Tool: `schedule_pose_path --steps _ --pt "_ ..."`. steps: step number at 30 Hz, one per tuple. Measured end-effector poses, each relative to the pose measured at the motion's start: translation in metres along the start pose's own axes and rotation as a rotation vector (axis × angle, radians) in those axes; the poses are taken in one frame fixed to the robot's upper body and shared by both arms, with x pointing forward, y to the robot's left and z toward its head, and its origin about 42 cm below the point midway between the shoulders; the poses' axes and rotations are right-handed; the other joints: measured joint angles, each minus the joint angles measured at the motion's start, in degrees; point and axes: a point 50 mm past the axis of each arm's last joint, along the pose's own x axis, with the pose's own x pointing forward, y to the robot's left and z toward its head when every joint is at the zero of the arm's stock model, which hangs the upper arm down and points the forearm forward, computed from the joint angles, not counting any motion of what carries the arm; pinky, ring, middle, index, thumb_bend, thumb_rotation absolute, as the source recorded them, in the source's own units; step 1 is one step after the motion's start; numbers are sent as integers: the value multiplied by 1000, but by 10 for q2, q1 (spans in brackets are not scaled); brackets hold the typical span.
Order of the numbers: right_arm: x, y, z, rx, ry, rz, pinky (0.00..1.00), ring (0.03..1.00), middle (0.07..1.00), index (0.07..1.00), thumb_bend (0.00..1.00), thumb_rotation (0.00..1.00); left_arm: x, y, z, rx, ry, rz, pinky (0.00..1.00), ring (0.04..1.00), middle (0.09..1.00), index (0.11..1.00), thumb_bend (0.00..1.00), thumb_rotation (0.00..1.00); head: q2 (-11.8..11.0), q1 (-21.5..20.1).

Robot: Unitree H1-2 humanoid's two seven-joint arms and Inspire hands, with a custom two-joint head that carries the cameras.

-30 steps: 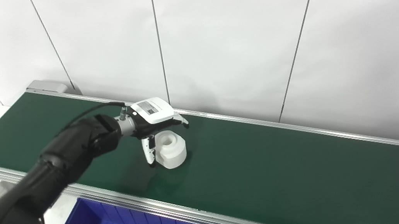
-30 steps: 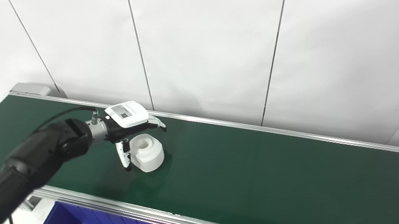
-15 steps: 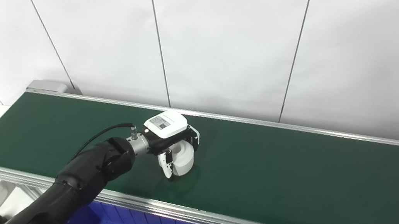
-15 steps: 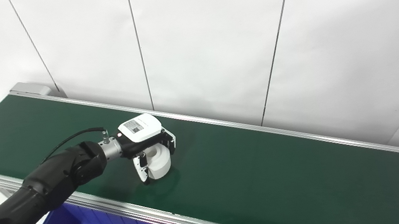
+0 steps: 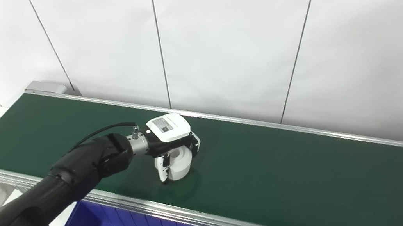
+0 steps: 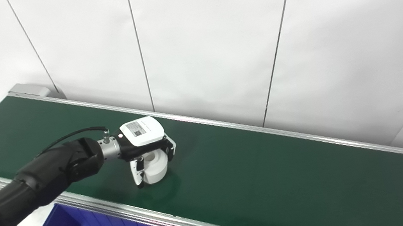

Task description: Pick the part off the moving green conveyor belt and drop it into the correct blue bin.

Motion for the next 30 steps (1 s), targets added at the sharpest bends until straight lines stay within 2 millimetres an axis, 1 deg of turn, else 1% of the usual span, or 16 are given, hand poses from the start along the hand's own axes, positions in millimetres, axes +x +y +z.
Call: schedule_pose_path --steps 1,3,5,6,8,9,10,11,13,16,18,19,21,25,28,30 --pt "0 0 1 1 -3 1 974 925 991 1000 898 1000 -2 8 2 6 -11 13 317 373 445 510 520 0 11 7" --pt "0 -1 4 4 -14 4 981 933 995 1000 869 1000 -7 30 9 10 -44 71 323 361 436 513 520 0 12 9" --pt "1 -1 7 9 -24 6 981 944 999 1000 841 1000 -11 61 19 8 -86 159 313 347 427 514 519 0 43 41" --pt "2 -2 8 11 -29 9 980 945 1000 1000 838 1000 -14 74 24 10 -102 193 311 346 426 514 519 0 46 45" --pt "2 -6 13 16 -44 5 992 948 1000 1000 847 1000 -23 97 41 15 -141 254 324 369 443 512 520 0 72 87" --pt "2 -9 16 15 -53 0 994 950 1000 1000 852 1000 -29 106 52 13 -155 278 327 373 446 511 520 0 72 87" --pt "2 -12 20 17 -64 -7 998 952 1000 1000 864 1000 -36 110 63 9 -174 291 331 379 454 509 521 0 84 117" --pt "2 -15 23 20 -74 -13 999 956 1000 1000 860 1000 -41 113 72 6 -189 300 326 373 451 510 520 0 84 117" --pt "3 -19 28 29 -91 -14 1000 964 1000 1000 856 1000 -50 109 82 -18 -190 299 315 356 430 517 518 0 94 144" --pt "3 -25 32 35 -101 -12 1000 975 1000 1000 854 1000 -63 88 90 -88 -136 264 304 346 416 521 517 0 108 173" --pt "2 -30 36 27 -113 -9 1000 971 1000 1000 829 1000 -77 72 101 -145 -97 256 283 330 409 517 517 0 108 173" --pt "1 -33 37 23 -113 -9 1000 970 1000 1000 823 1000 -83 66 107 -174 -82 259 278 327 408 516 517 0 116 178" --pt "0 -38 36 18 -109 -2 1000 968 1000 1000 801 1000 -92 55 121 -229 -57 260 312 376 462 495 521 0 121 181" --pt "-2 -48 35 19 -102 17 988 955 1000 1000 796 1000 -109 23 149 -357 -12 223 244 310 421 516 517 0 123 186" --pt "-3 -54 33 20 -94 22 961 936 1000 1000 800 987 -120 -2 164 -400 33 176 241 316 435 516 519 0 120 184" --pt "-3 -57 32 24 -89 17 943 925 1000 1000 802 974 -127 -19 170 -416 55 147 289 346 451 507 520 0 120 179"
